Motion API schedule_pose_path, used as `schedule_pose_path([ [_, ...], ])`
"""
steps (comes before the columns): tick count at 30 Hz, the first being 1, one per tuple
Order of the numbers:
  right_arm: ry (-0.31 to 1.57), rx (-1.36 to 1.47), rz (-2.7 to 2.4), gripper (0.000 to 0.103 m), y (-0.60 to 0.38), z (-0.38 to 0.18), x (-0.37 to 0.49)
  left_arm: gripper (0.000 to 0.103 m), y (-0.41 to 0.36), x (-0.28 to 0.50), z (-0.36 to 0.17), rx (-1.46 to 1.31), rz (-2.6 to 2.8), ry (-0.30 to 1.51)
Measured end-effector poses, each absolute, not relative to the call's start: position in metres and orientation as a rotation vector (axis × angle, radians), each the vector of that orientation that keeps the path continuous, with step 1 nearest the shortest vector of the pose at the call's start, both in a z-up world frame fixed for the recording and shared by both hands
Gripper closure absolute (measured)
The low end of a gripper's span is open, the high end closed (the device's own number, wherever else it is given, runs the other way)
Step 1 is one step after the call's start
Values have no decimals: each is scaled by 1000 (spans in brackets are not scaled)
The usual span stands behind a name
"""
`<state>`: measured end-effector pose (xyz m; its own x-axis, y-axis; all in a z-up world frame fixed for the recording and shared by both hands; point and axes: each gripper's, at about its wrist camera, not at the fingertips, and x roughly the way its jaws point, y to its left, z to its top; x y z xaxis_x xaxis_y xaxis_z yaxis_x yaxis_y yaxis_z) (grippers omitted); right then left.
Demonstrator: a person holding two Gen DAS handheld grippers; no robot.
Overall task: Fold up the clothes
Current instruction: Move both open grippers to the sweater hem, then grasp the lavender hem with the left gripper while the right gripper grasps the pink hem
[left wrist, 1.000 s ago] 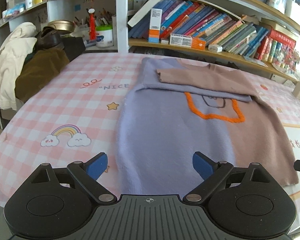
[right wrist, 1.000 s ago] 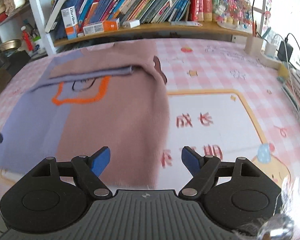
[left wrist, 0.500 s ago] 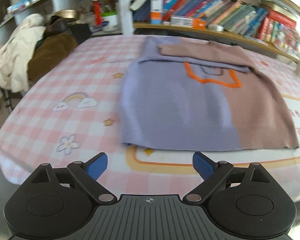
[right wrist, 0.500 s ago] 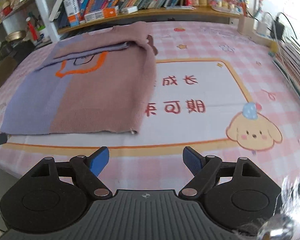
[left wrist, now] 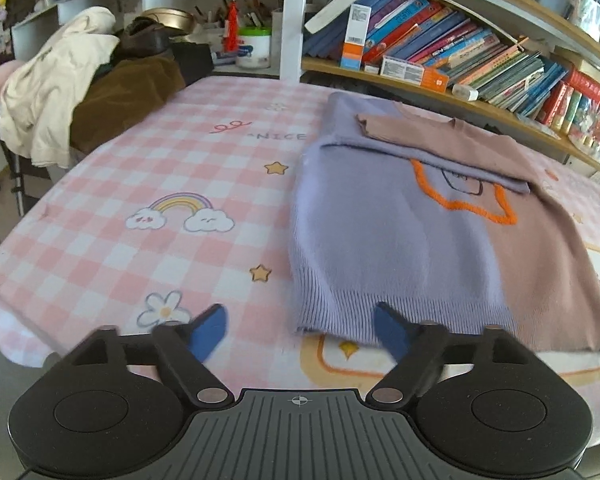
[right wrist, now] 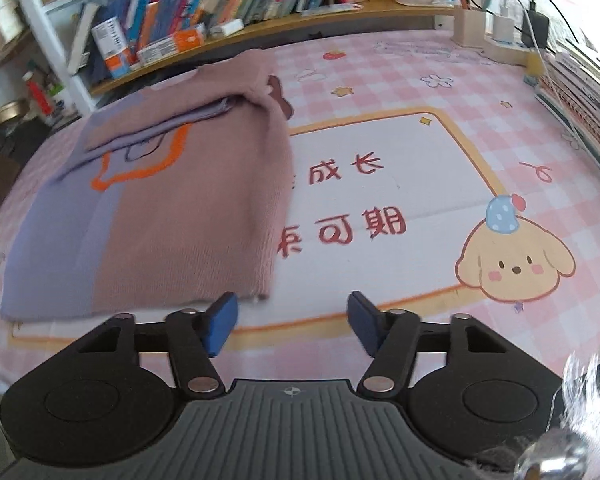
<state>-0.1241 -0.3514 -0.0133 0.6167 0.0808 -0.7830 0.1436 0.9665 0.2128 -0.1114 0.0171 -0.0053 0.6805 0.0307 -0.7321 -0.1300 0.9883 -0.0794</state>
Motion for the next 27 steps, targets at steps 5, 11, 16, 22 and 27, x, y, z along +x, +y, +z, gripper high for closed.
schedule_pose_path([
  [5, 912, 298, -73, 57, -354, -17, -107, 49, 26, -89, -13, -159, 74, 840],
  [11, 907, 288, -79, 62, -346, -18, -90, 82, 31, -67, -24, -208, 47, 878],
  [16, 916, 167, -60, 90, -322, -19, -77, 98, 20, -58, -23, -183, 5, 875],
  [22, 887, 232, 57, 94, -308, -8, -71, 98, 7, -60, -6, -142, -87, 825],
  [27, 926, 253, 10, 93, -312, -16, -66, 93, 24, -56, -11, -214, -63, 877],
])
